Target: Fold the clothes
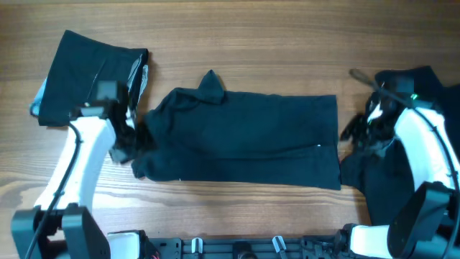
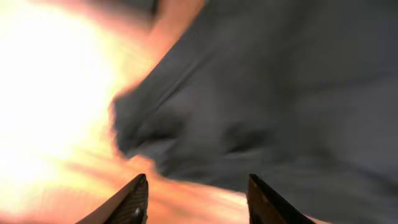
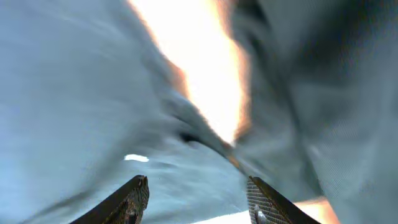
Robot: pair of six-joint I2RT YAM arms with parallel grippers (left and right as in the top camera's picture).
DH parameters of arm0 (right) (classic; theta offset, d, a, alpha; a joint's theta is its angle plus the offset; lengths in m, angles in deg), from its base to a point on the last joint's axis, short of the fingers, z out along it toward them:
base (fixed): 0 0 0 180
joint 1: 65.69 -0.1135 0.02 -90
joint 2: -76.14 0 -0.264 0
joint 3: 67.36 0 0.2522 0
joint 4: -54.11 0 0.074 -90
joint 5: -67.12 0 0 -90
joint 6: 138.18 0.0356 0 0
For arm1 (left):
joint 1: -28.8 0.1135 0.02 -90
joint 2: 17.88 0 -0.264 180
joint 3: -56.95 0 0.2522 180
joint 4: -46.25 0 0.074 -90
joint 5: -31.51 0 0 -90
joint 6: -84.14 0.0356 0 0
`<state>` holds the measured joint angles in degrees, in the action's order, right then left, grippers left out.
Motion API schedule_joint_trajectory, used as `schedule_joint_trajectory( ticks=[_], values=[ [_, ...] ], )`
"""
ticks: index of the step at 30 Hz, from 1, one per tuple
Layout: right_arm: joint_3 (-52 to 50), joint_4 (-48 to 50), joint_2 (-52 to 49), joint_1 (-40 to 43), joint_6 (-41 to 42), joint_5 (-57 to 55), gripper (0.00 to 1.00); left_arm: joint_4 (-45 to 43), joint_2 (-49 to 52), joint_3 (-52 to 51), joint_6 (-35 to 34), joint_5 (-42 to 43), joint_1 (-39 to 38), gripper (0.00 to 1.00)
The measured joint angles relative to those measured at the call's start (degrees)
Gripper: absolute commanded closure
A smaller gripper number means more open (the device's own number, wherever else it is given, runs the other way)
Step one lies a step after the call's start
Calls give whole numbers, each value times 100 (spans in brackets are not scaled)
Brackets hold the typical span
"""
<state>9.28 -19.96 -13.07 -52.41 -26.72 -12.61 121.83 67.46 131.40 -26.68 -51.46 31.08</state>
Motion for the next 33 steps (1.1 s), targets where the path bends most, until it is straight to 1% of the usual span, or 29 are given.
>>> schedule_joint_trajectory(
  ticks=[2, 3, 4, 5, 7, 10, 13, 14, 16, 20, 22, 24, 25, 27, 30, 33],
  values=[
    [485, 81, 22, 0, -400, 501, 44, -431, -55, 494, 352, 293, -94, 46],
    [691, 144, 44, 0, -649, 828, 44, -835, -90, 702, 619, 472, -236, 46],
    [798, 216, 70, 0, -804, 1106, 44, -1091, -103, 776, 852, 568, -374, 46],
    [859, 278, 85, 0, -946, 1386, 44, -1558, -114, 785, 1180, 651, -590, 45],
    [874, 286, 94, -2, -1091, 1685, 44, -2135, -28, 796, 1648, 662, -1069, 45],
    [874, 267, 94, -2, -1193, 1904, 44, -2944, 437, 809, 2221, 621, -1668, 46],
    [876, 267, 94, -2, -1246, 1976, 43, -3432, 1121, 817, 2485, 599, -1952, 49],
    [874, 267, 94, -2, -1257, 1976, 44, -3633, 1462, 817, 2546, 590, -2028, 48],
    [874, 264, 94, -2, -1259, 1974, 44, -3821, 1941, 817, 2599, 570, -2109, 43],
    [874, 260, 94, -2, -1259, 1971, 44, -4076, 2516, 815, 2638, 531, -2223, 43],
    [874, 251, 94, -2, -1259, 1969, 44, -4229, 2603, 815, 2638, 525, -2249, 49],
    [874, 249, 94, -2, -1259, 1967, 44, -4413, 2645, 815, 2656, 479, -2260, 61],
    [874, 251, 94, -2, -1259, 1967, 44, -4481, 2645, 815, 2632, 461, -2260, 66],
    [874, 249, 94, -2, -1259, 1967, 44, -4649, 2647, 815, 2625, 378, -2260, 68],
    [874, 251, 94, -2, -1259, 1967, 44, -4830, 2647, 815, 2632, 260, -2260, 82],
    [874, 251, 94, -2, -1261, 1967, 44, -4843, 2647, 815, 2623, 177, -2260, 91]
  ],
)
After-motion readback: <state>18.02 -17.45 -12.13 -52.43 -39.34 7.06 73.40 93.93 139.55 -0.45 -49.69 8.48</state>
